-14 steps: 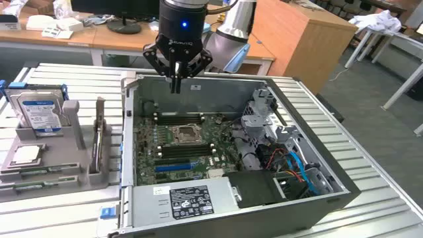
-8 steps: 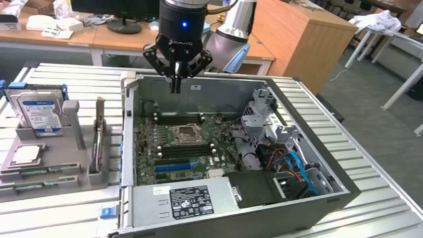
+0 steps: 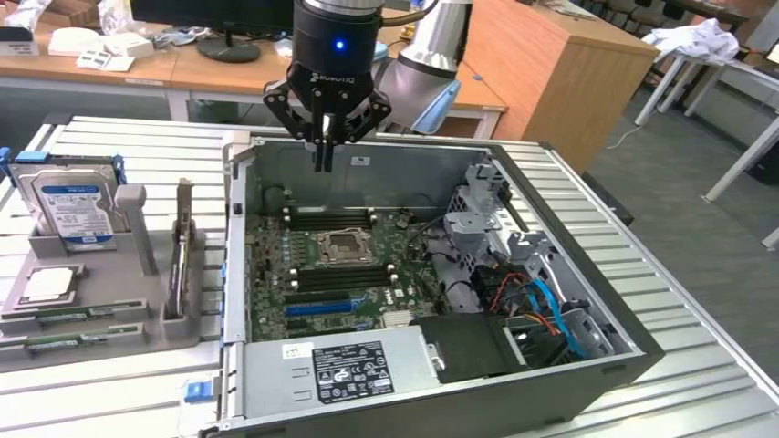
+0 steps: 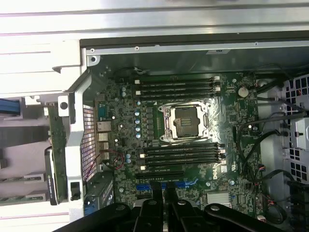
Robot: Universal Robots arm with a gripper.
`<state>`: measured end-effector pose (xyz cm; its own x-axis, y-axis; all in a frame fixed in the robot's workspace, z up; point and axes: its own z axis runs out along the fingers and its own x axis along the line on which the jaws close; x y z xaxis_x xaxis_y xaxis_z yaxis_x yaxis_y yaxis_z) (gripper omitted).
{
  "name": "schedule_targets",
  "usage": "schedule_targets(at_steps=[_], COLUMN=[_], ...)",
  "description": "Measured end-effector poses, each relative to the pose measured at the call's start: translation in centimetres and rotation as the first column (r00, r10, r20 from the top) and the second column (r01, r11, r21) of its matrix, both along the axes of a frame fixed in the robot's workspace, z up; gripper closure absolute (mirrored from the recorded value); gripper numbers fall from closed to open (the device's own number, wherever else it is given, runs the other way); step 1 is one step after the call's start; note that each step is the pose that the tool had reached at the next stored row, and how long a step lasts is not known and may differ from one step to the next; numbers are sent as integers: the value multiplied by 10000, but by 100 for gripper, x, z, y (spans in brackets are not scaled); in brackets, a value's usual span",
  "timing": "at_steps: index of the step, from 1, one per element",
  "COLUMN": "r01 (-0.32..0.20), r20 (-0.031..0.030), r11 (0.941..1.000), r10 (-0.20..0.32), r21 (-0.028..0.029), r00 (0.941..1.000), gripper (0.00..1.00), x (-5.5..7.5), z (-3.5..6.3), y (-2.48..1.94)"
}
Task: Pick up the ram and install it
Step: 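Reach for the ram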
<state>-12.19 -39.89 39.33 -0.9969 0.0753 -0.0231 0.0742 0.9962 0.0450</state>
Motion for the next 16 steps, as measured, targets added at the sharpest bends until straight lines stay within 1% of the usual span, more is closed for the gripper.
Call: schedule_targets(at_steps=[5, 7, 8, 10, 16], r01=[-1, -1, -1, -1, 1], r20=[0, 1, 2, 31, 34], r11=[10000, 10000, 10000, 10000, 10000], r10=[1, 1, 1, 1, -1], r21=[0, 1, 1, 1, 0], r00=[10000, 10000, 10000, 10000, 10000], gripper=[83, 83, 83, 83, 83], x=[0, -24, -58, -150, -420], z=[-1, -4, -5, -6, -13], y=[0, 0, 0, 0, 0])
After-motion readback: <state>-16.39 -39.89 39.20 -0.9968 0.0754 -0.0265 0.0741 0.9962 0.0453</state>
